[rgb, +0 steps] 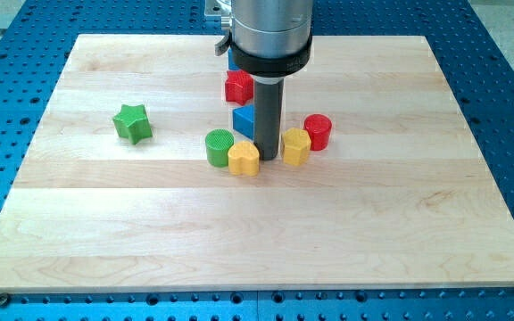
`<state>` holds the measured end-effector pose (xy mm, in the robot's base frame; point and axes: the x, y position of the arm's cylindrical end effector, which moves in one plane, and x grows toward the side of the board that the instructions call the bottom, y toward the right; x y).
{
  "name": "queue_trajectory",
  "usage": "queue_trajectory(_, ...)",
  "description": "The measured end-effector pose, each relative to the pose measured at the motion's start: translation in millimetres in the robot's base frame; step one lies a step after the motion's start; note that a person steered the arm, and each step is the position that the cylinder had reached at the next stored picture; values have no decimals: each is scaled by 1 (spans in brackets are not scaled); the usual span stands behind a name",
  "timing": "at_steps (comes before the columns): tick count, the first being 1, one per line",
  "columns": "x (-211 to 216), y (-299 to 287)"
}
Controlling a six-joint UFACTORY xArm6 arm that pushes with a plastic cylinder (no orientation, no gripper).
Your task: Place your arm at the top right of the red circle
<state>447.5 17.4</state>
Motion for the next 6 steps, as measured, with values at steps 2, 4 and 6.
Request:
queue_trajectory(2,34,52)
queue_trajectory(4,-50,151)
queue_trajectory(6,-13,42)
